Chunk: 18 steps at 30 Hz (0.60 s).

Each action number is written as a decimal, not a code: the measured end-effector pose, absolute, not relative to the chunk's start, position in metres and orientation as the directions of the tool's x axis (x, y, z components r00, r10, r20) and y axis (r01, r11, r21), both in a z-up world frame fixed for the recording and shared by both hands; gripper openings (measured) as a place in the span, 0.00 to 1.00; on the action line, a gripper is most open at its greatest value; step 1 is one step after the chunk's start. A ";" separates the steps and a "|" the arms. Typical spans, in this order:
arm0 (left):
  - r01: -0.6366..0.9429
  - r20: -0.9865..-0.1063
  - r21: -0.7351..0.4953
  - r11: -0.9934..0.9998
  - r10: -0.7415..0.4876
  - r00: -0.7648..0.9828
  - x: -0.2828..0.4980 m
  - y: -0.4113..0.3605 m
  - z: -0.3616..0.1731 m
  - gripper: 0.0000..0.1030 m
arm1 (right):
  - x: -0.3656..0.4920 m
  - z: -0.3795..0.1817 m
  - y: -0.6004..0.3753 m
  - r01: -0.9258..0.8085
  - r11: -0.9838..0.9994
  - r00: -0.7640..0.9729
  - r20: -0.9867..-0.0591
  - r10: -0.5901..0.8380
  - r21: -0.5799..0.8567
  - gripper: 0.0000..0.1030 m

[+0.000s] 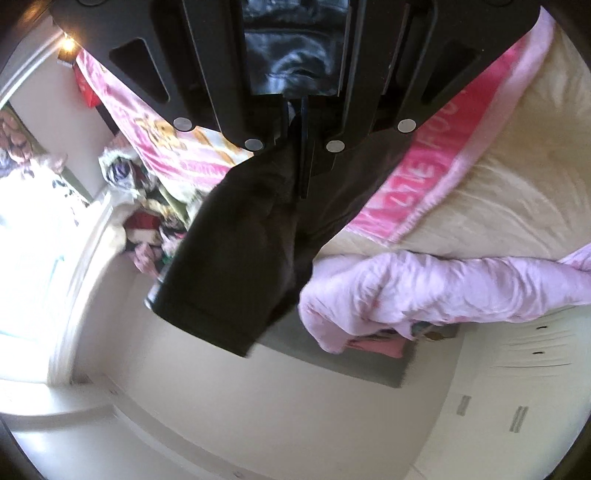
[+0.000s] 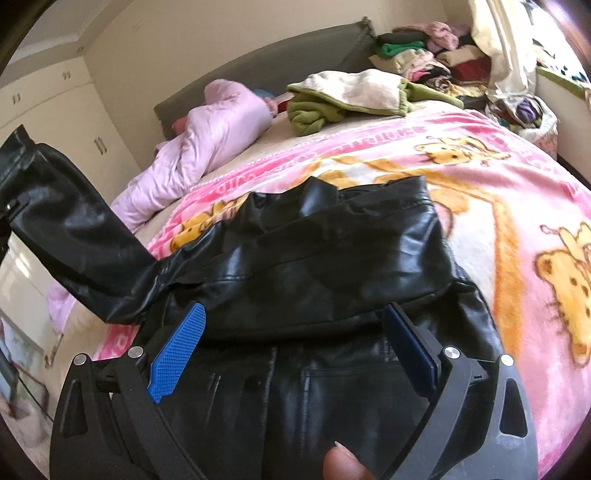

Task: Fold large clothes
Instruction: 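Grasp the other sleeve cuff with the left tool and lift it, then fold the sleeve over the body with the left tool while the right tool grasps the collar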

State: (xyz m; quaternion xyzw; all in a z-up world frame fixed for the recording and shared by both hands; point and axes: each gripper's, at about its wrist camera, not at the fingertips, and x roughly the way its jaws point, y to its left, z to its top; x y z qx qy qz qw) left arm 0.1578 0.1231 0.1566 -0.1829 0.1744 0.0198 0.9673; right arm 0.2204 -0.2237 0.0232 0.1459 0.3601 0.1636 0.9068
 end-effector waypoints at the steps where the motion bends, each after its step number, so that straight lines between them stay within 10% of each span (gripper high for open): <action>1: -0.095 -0.351 -0.336 0.937 -0.031 0.936 0.161 0.117 0.155 0.00 | 0.221 0.022 -0.230 -0.181 0.903 0.691 -0.604 0.398 0.389 0.93; 18: 0.105 -0.588 -0.116 0.988 -0.154 0.794 0.219 -0.008 0.055 0.00 | 0.231 0.009 -0.304 -0.005 0.886 0.731 -0.603 0.320 0.463 0.93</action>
